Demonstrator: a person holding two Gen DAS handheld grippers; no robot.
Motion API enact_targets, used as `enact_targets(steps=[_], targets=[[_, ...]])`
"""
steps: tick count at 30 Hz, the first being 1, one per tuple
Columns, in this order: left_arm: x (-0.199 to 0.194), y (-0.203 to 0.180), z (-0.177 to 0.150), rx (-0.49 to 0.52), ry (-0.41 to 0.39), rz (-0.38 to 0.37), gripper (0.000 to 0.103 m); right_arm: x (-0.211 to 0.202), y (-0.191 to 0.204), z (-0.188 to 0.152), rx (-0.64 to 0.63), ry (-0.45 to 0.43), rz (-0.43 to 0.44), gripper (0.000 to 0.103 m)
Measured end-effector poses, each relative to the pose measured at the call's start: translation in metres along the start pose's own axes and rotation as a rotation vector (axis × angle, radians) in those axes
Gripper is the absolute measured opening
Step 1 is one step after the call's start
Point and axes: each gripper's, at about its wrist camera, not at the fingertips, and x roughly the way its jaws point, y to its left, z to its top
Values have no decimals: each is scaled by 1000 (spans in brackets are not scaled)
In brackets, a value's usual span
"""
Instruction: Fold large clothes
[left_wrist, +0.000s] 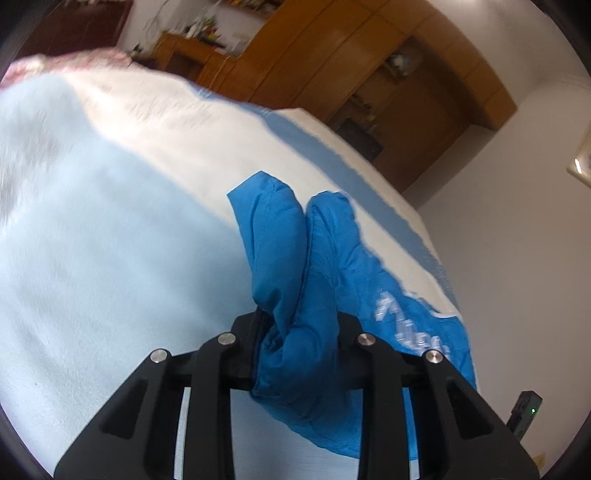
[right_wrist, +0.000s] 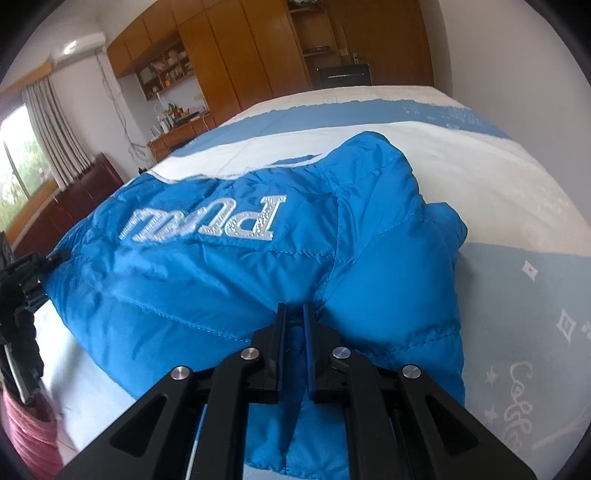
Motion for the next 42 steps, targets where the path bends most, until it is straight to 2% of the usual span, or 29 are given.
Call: enact_targets(steps=[5, 13, 21, 24, 29, 35, 38, 42], targets=[[-11, -47, 4, 91, -31, -37, 25, -27, 1, 10, 1, -14, 33, 9], [-14, -147, -9, 302, -53, -114, 25, -81, -1, 36, -24, -62, -11, 9], [11, -240, -56, 513, 21, -220, 25, -103, -3, 41, -31, -72, -37, 12], [36, -267, -80, 573, 90, -247, 25, -102, -9, 38, -15, -56, -37, 12], [82, -284, -110, 607, 208, -261, 25, -98, -21, 33, 14, -28, -44, 12], [126, -277, -138, 621, 315, -264, 24, -89, -35, 27, 42, 5, -41, 12], [130, -271, -155, 643, 327, -248, 24, -85, -38, 26, 47, 15, -36, 12], [142, -266, -161, 627, 341, -258, 24, -80, -39, 24, 51, 28, -30, 12]])
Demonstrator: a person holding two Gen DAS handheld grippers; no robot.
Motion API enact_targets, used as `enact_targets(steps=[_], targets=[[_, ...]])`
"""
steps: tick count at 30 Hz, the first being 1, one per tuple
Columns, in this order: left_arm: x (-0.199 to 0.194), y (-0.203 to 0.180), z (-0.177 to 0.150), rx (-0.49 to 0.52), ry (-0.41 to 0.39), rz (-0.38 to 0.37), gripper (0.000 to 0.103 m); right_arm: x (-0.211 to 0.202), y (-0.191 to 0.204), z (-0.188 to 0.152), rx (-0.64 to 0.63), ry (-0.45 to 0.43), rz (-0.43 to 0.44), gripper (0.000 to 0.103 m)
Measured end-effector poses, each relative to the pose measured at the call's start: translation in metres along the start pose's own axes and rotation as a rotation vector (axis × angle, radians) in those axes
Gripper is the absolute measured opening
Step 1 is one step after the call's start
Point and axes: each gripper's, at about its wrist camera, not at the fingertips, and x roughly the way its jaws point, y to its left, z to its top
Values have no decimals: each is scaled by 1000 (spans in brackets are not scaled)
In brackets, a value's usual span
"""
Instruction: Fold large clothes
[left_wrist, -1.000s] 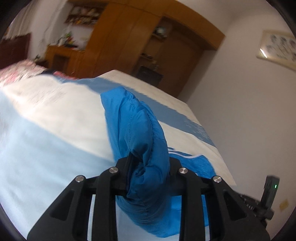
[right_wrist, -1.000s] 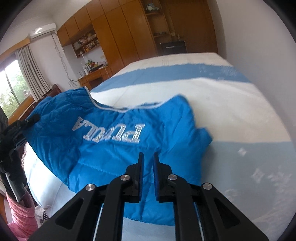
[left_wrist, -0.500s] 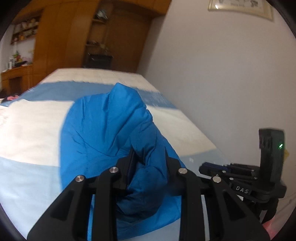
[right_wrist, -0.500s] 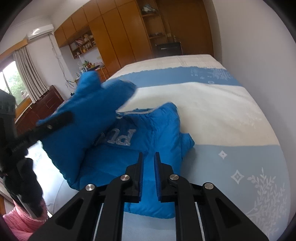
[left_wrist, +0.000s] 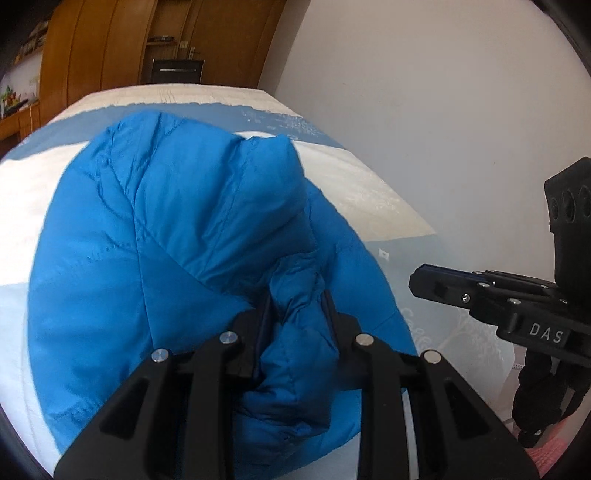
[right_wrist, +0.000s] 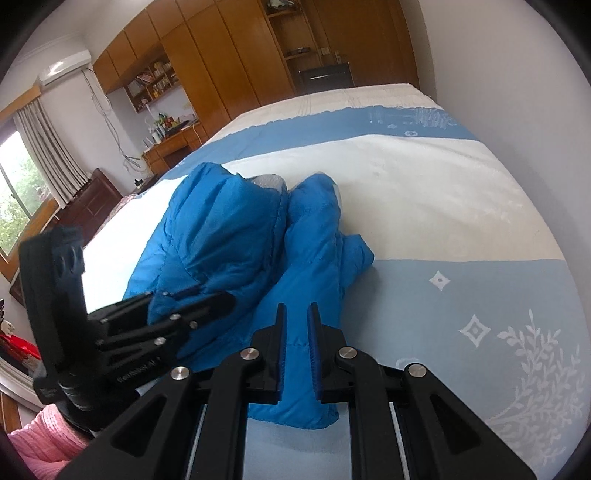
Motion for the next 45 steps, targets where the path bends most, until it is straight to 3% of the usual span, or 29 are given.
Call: enact_targets(steps=[9, 12, 15, 17, 18, 20, 23, 25, 32, 41, 45], targets=[[-10, 12, 4, -39, -18, -66, 28, 7, -3, 13, 24, 7, 28, 13], [-31, 13, 3, -68, -27, -118, 28, 6, -3, 22, 33, 10, 65, 25], [-59, 14, 1, -98, -30, -226, 28, 7, -1, 32, 43, 17, 100, 43], [-79, 20, -1, -110, -57, -249, 28, 8, -1, 39, 55, 23, 139, 55], [-86, 25, -1, -117, -73, -240, 28, 9, -1, 43, 67, 31, 168, 59], [-103, 44, 2, -143, -121, -177, 28, 14, 0, 49, 93, 64, 236, 76], [-112, 78, 11, -165, -164, 54, 28, 27, 2, 58, 123, 116, 298, 79], [-108, 96, 14, -171, -158, 122, 28, 35, 8, 61, 118, 138, 294, 80], [-74, 134, 18, -215, -65, 189, 28, 78, 15, 64, 147, 247, 260, 81], [-47, 155, 40, -208, -48, 184, 32, 113, 20, 59, 171, 316, 254, 82], [-44, 160, 37, -220, -55, 167, 33, 118, 25, 61, 159, 309, 252, 75]])
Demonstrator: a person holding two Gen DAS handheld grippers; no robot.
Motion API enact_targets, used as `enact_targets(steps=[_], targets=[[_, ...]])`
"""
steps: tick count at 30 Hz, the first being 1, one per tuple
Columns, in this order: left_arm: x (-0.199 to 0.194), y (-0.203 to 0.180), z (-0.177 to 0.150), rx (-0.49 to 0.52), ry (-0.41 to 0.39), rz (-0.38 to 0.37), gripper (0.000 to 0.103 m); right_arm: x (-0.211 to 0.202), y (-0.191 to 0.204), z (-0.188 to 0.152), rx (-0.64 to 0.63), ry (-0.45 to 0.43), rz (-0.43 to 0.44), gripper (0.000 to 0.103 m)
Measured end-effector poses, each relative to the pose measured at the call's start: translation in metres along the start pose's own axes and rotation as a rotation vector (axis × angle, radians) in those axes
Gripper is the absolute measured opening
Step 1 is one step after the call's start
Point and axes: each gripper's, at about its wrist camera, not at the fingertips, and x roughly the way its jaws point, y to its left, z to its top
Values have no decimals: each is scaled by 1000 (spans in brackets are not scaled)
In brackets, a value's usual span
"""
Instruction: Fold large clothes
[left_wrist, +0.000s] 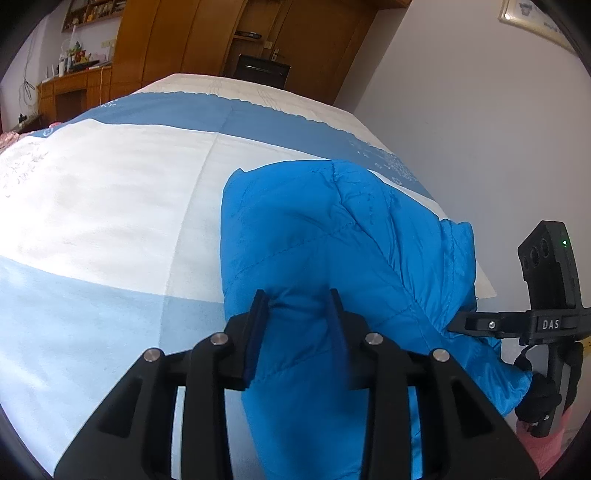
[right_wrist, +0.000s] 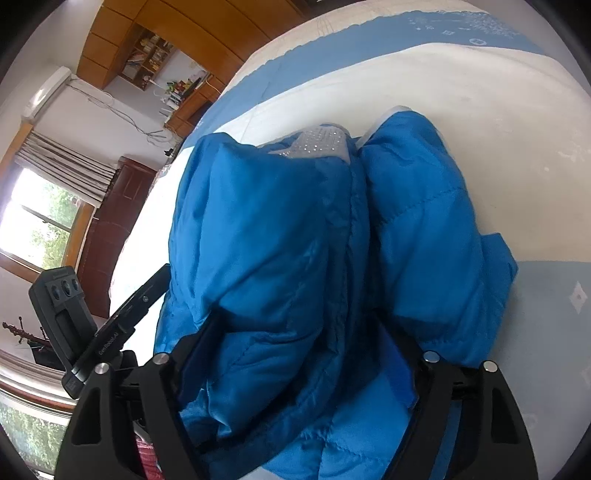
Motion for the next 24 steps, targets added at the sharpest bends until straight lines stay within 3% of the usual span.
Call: enact_targets(steps=[6, 8, 10, 17, 24], targets=[[-9, 4, -13, -33, -6, -23, 35, 1, 15, 3, -54, -14, 10, 43], [-12, 6, -17, -39, -8, -25, 35, -2, 21, 3, -72, -25, 25, 27], [-15, 10, -19, -56, -8, -32, 35, -5, 27, 4, -93, -36, 21, 22], [-30, 36, -21, -156, 0, -55, 35, -37, 56, 8, -203, -86, 23, 15], [-53, 20, -18, -155, -17, -93, 33, -81, 89, 7, -302, -158, 42, 13]])
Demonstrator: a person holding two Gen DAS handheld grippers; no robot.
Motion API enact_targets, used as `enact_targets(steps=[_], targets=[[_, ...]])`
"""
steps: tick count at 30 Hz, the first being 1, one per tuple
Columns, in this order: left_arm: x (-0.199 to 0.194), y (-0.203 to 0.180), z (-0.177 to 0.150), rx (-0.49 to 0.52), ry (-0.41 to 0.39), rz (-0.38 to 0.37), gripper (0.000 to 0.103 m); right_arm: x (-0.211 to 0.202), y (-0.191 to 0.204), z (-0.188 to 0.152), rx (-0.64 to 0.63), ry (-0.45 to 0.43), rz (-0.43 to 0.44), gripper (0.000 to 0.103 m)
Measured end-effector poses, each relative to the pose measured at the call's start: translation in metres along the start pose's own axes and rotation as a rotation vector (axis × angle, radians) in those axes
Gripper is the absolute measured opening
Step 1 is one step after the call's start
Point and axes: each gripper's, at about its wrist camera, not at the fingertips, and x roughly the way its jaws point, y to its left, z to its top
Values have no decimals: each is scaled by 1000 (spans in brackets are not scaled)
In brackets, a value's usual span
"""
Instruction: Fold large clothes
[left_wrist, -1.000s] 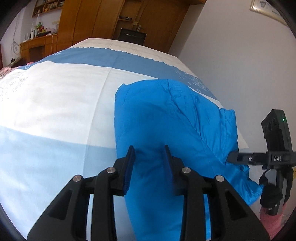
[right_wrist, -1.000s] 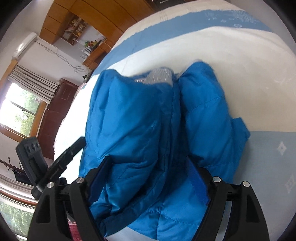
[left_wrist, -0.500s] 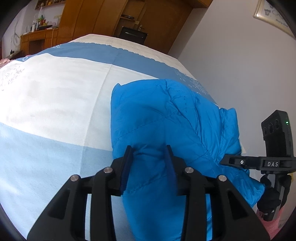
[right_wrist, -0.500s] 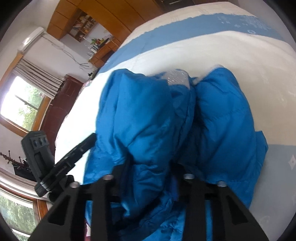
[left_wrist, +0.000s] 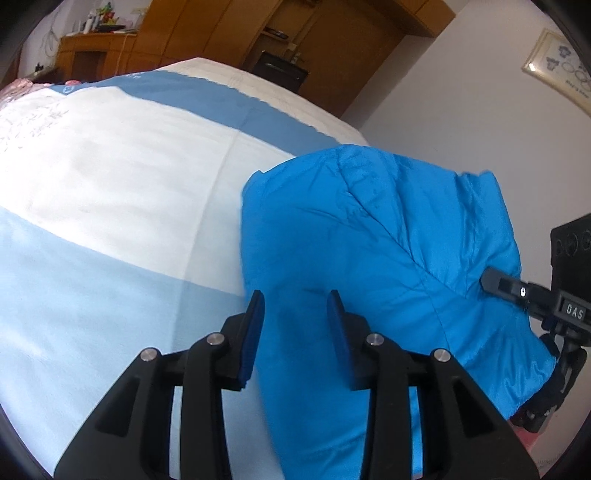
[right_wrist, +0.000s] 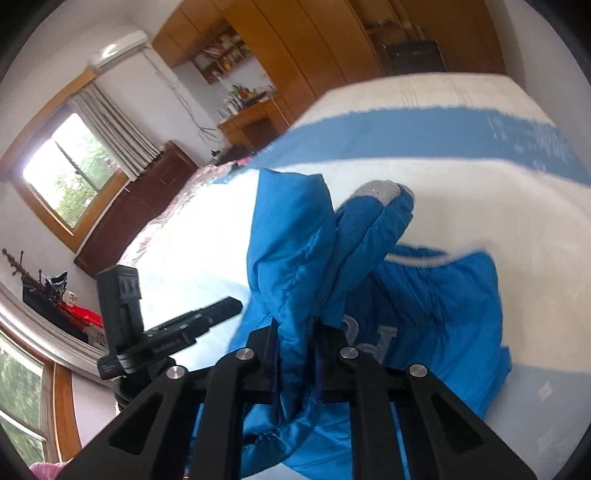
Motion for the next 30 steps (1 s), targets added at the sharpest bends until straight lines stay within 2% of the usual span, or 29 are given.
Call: enact_targets(steps=[5, 12, 30], targets=[[-6, -35, -5, 69, 1, -40, 33, -27, -11, 1, 22, -51, -15, 13], [15, -72, -16, 156, 52, -61, 33, -46, -68, -19, 137, -64, -42, 13], [44, -91, -31, 259, 108, -9, 34, -29, -122, -65, 240, -38, -5, 13]])
